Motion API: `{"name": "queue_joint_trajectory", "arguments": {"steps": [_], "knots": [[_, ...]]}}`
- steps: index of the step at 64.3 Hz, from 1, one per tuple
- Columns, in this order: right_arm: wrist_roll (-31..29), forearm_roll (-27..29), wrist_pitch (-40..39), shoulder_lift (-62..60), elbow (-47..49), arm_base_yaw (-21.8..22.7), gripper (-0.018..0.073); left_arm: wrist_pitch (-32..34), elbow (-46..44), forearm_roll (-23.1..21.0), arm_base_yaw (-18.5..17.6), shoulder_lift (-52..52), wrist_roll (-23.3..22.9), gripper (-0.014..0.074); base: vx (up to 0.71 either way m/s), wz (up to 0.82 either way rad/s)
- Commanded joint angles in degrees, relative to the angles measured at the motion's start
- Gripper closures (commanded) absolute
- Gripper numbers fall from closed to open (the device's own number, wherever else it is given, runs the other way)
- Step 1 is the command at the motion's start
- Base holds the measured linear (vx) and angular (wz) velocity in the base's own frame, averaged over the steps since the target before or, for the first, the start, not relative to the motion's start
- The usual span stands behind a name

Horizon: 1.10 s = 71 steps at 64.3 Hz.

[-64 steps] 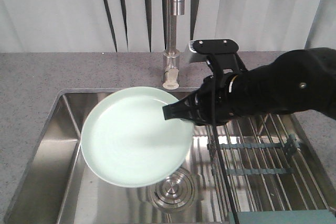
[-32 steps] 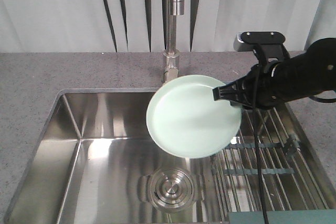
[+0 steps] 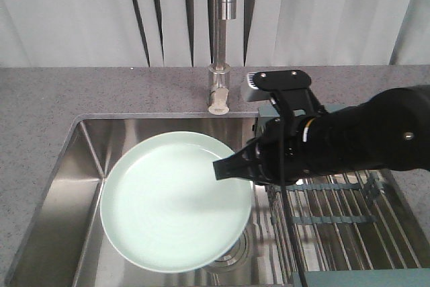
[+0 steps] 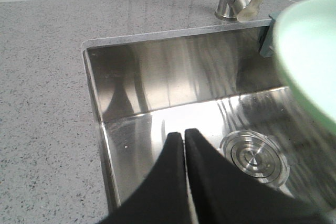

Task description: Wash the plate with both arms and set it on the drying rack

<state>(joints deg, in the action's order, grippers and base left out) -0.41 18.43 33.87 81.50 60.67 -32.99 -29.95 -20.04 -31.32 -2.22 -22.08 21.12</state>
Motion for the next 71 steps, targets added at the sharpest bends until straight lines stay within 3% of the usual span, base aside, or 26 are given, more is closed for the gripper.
{"name": "queue_joint_trajectory", "arguments": {"steps": [1,14,25,40,51,71], "knots": [[0.4,0.1,-8.5,2.5,3.5,0.4,0.0561,3.2,-1.4,-1.6,-0.1,-0.4,-0.1,0.0603,0.0,0.0],[0.4,-3.6,-9.0,6.5,8.2,8.2,0.0561,3.1,-1.4,-1.6,-0.1,-0.4,-0.1,0.0603,0.0,0.0],[0.4,-8.4,-2.7,2.0,8.3,17.4,0.0561,3.1,-1.4,-1.6,-0.1,-0.4,-0.1,0.0603,0.0,0.0],[0.4,-22.3,8.0,-0.3,8.3,27.8,0.0561,3.1,-1.4,-1.6,-0.1,-0.4,-0.1,0.0603,0.0,0.0],[0.4,-25.8,5.7,0.4,8.3,31.1,0.0561,3.1,-1.4,-1.6,-0.1,-0.4,-0.1,0.0603,0.0,0.0],[0.4,-29.4,-1.4,7.8,8.3,31.3,0.0561,3.1,-1.4,-1.6,-0.1,-0.4,-0.1,0.0603,0.0,0.0]]}}
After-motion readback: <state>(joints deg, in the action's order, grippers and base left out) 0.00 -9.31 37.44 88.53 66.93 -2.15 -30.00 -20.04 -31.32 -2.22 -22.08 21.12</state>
